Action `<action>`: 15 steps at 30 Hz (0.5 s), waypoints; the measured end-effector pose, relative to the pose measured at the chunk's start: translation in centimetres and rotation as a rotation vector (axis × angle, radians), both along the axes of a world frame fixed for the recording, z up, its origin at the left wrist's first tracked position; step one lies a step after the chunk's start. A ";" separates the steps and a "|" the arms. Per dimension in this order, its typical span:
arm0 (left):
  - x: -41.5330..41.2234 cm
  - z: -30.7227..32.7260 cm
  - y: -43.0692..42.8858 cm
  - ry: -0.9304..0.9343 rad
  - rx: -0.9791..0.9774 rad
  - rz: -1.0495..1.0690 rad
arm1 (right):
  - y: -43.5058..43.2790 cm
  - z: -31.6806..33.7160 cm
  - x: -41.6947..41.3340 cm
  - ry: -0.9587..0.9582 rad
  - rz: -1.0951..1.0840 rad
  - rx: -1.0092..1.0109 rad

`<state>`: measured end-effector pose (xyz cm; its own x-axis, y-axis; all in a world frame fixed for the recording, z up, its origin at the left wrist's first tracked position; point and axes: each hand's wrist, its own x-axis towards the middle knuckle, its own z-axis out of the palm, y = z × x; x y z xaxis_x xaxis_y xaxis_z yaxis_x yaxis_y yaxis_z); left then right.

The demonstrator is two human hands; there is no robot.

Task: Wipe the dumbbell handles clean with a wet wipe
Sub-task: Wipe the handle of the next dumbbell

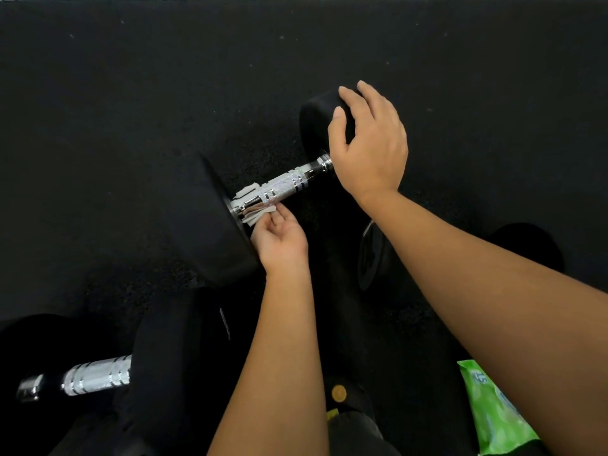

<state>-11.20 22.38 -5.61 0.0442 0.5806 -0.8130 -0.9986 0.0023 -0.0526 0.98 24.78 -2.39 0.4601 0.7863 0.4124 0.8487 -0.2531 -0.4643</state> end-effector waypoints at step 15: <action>0.5 1.9 -0.6 0.269 -0.086 -0.218 | 0.0 0.0 0.0 -0.018 -0.010 -0.021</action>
<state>-10.69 21.76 -3.69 -0.0629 0.5100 -0.8579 -0.9532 0.2240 0.2031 0.99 24.77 -2.37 0.4608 0.7902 0.4041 0.8543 -0.2715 -0.4433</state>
